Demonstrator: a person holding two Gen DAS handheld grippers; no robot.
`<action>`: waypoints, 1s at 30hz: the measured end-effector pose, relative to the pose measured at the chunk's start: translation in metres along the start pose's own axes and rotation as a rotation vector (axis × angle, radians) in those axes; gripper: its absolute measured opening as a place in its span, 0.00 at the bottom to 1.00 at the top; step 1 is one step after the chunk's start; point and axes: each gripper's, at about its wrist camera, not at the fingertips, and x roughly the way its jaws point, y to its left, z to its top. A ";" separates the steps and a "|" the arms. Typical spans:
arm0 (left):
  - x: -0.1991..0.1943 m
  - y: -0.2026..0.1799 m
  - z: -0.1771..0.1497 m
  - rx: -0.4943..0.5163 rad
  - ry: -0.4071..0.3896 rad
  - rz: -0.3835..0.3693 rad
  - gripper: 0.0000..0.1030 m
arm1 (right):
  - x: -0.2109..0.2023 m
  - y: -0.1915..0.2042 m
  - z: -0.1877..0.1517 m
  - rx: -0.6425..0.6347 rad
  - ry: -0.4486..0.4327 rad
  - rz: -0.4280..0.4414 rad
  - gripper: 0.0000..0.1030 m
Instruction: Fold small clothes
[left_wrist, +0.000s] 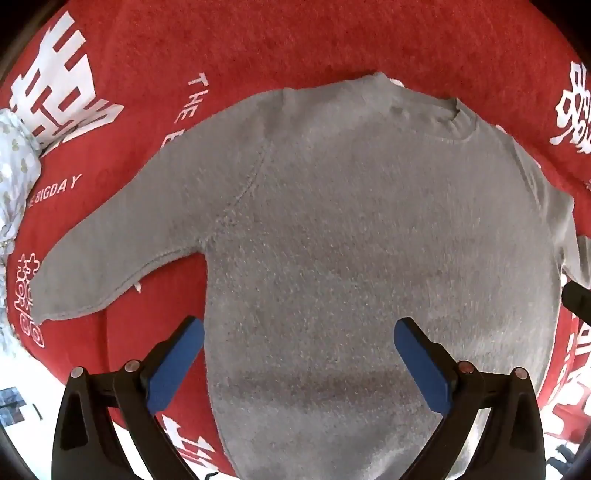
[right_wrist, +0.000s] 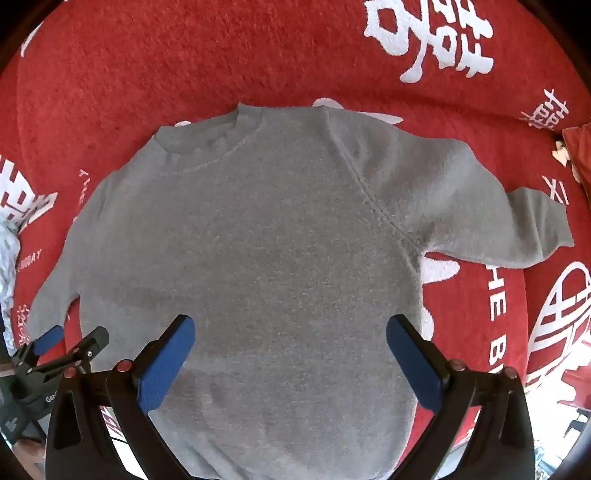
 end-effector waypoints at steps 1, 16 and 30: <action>0.000 -0.002 0.000 -0.002 0.002 0.005 1.00 | 0.001 0.001 0.000 -0.010 -0.001 -0.003 1.00; 0.004 -0.014 -0.002 -0.077 0.021 0.047 1.00 | 0.010 -0.008 0.027 -0.097 0.020 0.062 0.97; 0.003 -0.033 -0.004 -0.038 0.029 0.056 1.00 | 0.008 -0.028 0.039 -0.076 0.019 0.071 0.97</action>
